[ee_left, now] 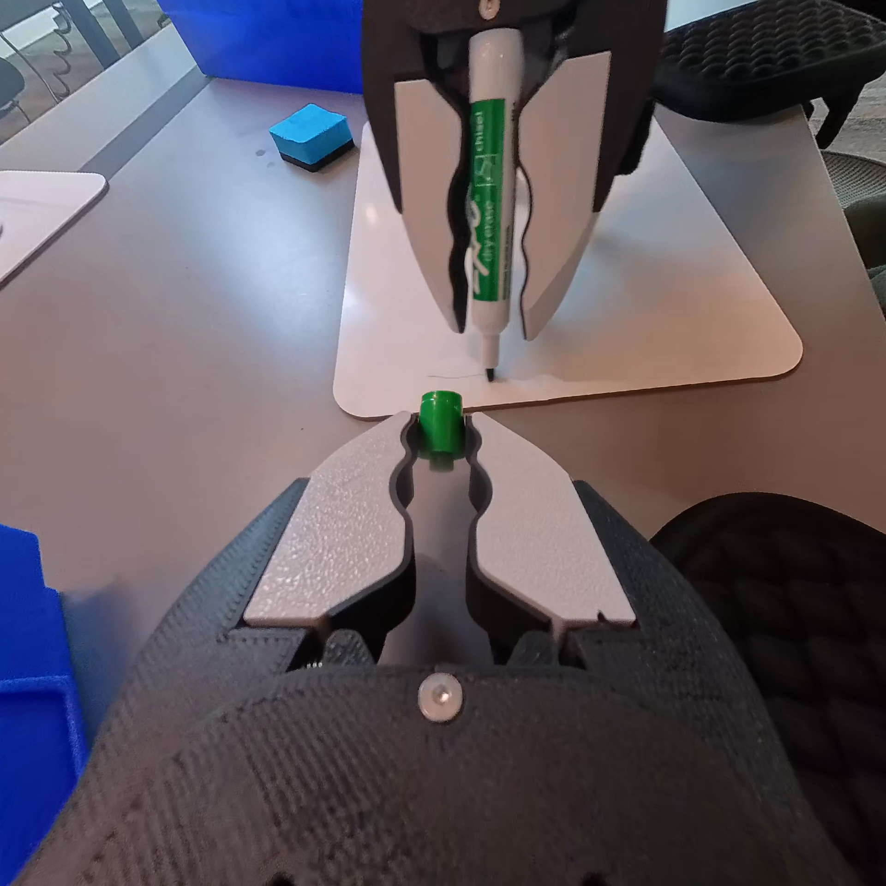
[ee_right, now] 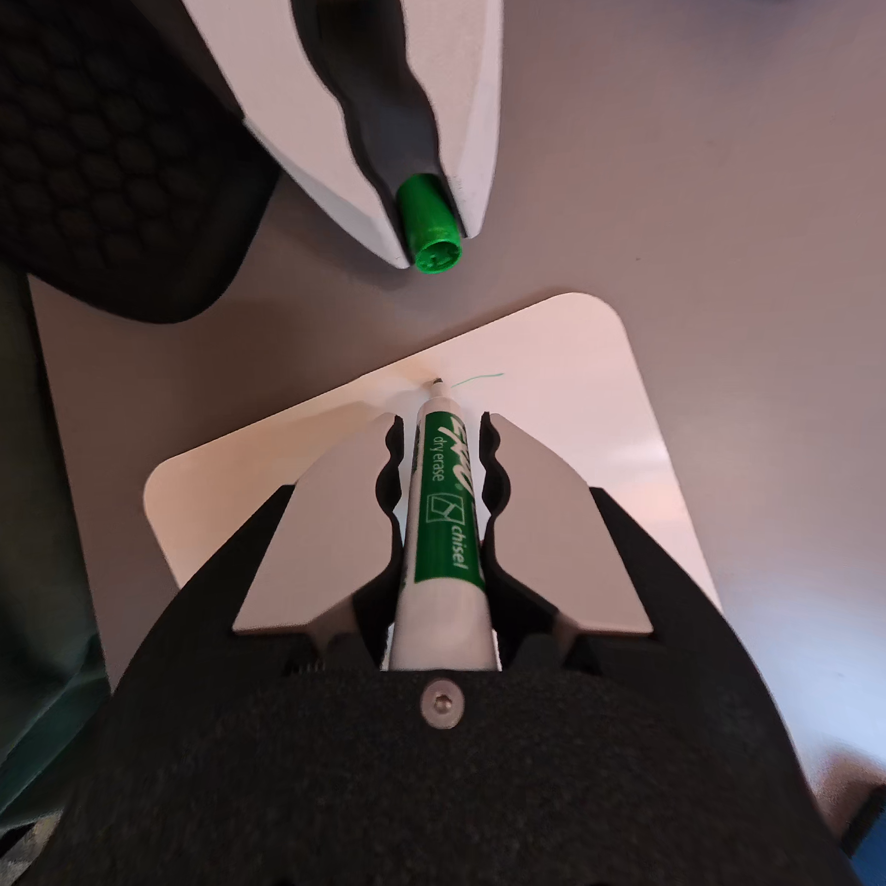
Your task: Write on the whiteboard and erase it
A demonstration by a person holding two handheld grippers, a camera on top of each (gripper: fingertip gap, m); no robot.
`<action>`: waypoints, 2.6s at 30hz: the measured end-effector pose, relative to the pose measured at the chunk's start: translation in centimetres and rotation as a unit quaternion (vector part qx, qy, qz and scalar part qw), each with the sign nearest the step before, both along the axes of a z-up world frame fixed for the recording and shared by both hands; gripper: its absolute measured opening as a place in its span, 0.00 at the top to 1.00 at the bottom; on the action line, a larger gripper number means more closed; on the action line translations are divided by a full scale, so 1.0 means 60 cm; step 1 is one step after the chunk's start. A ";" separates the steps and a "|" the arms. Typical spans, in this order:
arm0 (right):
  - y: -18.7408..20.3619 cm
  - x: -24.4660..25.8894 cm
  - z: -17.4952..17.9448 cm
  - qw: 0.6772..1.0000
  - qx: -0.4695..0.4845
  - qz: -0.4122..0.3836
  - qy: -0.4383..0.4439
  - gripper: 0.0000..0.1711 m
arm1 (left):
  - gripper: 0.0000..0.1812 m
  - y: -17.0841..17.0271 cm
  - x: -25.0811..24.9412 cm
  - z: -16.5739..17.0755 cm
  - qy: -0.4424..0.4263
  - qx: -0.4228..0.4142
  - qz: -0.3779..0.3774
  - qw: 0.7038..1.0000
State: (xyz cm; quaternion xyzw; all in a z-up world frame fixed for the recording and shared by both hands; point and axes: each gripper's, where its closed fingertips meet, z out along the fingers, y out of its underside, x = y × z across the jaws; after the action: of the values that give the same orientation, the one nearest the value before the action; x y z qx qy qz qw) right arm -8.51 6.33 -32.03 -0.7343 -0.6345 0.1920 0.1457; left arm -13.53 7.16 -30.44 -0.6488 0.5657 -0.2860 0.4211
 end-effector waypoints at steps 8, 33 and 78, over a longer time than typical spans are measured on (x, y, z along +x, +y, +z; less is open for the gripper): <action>-0.049 0.033 0.001 1.000 -0.008 0.013 -0.027 0.82 | 0.90 0.000 0.000 -0.005 0.005 -0.004 -0.001 1.000; -0.013 0.023 0.040 0.993 0.091 0.021 0.069 0.82 | 0.90 -0.008 0.004 -0.008 0.013 -0.008 -0.011 1.000; 0.048 -0.005 0.000 1.000 0.006 0.016 -0.020 0.82 | 0.90 -0.012 0.001 -0.016 0.031 -0.004 -0.016 0.999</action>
State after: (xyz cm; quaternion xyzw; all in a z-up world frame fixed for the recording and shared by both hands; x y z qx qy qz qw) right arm -8.81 9.22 -32.05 -0.7270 -0.6499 0.1760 0.1345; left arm -13.47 6.43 -31.39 -0.6494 0.5879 -0.2749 0.3963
